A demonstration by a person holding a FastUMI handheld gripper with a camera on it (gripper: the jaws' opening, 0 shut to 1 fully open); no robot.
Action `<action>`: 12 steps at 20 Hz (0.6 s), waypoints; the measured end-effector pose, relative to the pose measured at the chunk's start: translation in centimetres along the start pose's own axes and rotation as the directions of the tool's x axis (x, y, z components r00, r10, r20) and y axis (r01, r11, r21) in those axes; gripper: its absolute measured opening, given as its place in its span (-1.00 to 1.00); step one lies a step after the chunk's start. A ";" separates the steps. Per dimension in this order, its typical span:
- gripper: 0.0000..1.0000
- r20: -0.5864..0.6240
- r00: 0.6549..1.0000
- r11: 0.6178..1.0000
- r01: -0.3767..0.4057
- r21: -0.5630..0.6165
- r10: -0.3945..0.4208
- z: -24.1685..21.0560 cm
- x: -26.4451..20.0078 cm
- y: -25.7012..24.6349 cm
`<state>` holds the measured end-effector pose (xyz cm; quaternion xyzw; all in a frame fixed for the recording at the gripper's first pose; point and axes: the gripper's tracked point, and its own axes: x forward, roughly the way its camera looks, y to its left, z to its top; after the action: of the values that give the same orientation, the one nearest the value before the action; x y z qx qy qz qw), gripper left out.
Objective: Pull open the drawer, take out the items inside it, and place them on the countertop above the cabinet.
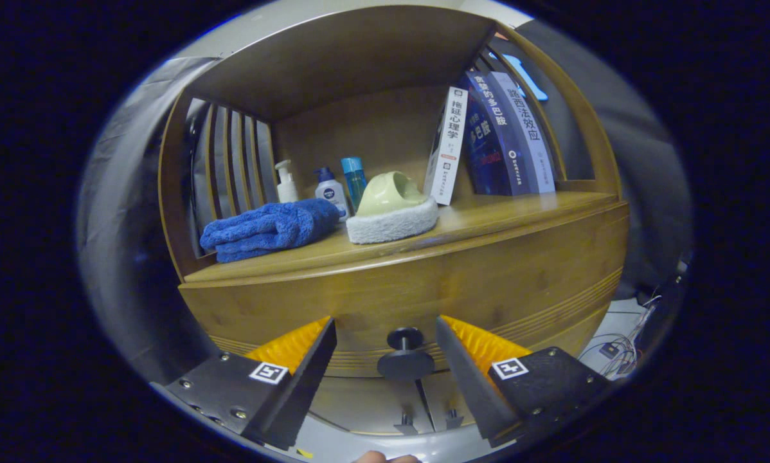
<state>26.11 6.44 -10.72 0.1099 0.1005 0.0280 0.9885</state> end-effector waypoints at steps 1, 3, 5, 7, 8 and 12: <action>0.99 -0.003 1.000 1.000 0.001 -0.006 -0.001 0.0 0.0 0.0; 0.98 -0.005 1.000 1.000 -0.002 -0.010 0.002 -0.1 0.0 -0.1; 0.99 -0.003 1.000 1.000 -0.005 -0.003 0.005 0.0 -0.1 -0.1; 0.99 0.000 1.000 1.000 -0.006 0.003 0.006 0.0 0.0 -0.1; 0.99 -0.001 1.000 1.000 -0.009 0.006 0.009 -0.1 -0.1 -0.1; 0.99 -0.002 1.000 1.000 -0.018 0.006 0.019 0.0 -0.1 0.0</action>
<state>26.01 6.46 -10.71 0.1139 0.1004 0.0369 0.9877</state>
